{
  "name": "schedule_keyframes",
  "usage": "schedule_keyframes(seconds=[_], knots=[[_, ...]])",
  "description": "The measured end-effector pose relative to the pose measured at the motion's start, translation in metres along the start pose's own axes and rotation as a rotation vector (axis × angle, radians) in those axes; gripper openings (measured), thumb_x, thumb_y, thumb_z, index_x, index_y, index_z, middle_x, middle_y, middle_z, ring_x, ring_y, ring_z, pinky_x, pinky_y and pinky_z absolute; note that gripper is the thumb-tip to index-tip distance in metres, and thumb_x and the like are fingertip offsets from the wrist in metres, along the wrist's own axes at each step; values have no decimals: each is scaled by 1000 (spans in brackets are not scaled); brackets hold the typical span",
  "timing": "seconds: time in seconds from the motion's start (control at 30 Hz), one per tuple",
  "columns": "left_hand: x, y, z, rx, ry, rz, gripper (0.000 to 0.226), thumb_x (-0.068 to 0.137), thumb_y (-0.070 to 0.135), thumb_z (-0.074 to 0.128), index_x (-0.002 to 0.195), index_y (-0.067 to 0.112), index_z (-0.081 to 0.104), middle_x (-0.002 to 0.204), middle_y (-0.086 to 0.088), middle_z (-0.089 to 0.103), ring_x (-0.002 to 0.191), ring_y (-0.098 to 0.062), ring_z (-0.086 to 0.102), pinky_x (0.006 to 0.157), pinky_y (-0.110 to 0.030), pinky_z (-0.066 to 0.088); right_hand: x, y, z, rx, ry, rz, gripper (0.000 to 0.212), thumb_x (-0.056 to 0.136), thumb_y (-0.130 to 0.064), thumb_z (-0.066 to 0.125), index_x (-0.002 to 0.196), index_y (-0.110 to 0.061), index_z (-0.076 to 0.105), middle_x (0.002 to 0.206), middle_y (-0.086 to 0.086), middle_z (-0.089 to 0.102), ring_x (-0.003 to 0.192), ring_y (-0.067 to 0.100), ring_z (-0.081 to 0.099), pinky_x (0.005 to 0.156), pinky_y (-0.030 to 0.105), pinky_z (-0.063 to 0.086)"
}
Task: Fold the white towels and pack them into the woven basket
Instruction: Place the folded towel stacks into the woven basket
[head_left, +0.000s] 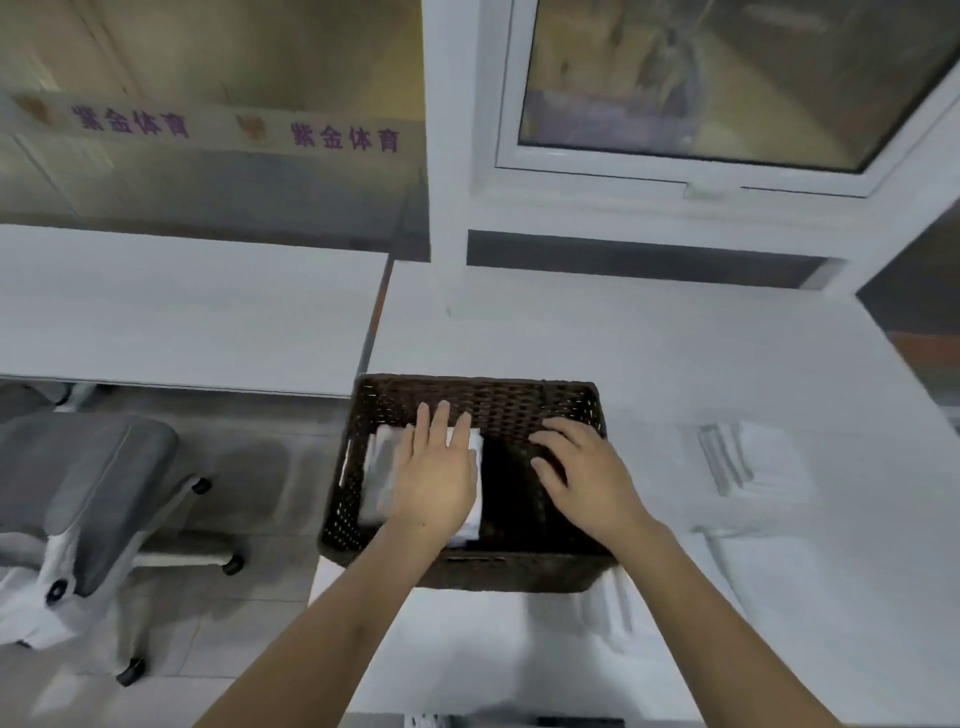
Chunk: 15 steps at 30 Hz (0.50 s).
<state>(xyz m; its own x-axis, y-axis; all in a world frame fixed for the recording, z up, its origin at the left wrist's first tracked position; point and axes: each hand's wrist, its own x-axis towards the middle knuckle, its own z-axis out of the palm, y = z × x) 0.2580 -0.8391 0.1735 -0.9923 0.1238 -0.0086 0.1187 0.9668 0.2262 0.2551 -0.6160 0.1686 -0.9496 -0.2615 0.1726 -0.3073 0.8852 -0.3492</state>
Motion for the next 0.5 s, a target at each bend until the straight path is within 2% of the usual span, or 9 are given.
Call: schedule_keyframes(seconds=[0.13, 0.27, 0.37, 0.5], knots=[[-6, 76, 10, -59, 100, 178, 51, 104, 33, 41, 152, 16, 41, 160, -12, 37, 151, -32, 27, 121, -47, 30, -49, 49, -59, 2, 167, 71, 29, 99, -27, 63, 127, -21, 68, 137, 0, 60, 127, 20, 54, 103, 41, 46], [-15, 150, 30, -62, 153, 345, 47, 101, 28, 51, 146, 15, 50, 149, -9, 50, 145, -30, 39, 116, -45, 38, -96, 112, -91, 4, 215, 166, 27, 98, -24, 65, 126, -23, 67, 135, -3, 60, 126, 19, 53, 103, 39, 44], [-23, 194, 54, -37, 145, 429, 46, 96, 24, 62, 140, 14, 56, 144, -10, 55, 141, -31, 45, 114, -43, 42, -128, 158, -92, 21, 134, 215, 30, 99, -25, 64, 128, -24, 66, 135, -2, 60, 127, 20, 53, 103, 40, 47], [-31, 228, 84, -11, 93, 434, 48, 93, 21, 65, 140, 14, 57, 143, -11, 55, 140, -32, 45, 113, -46, 42, -161, 207, -71, 50, -68, 222, 34, 99, -30, 60, 133, -26, 62, 136, -5, 60, 128, 20, 53, 101, 42, 48]])
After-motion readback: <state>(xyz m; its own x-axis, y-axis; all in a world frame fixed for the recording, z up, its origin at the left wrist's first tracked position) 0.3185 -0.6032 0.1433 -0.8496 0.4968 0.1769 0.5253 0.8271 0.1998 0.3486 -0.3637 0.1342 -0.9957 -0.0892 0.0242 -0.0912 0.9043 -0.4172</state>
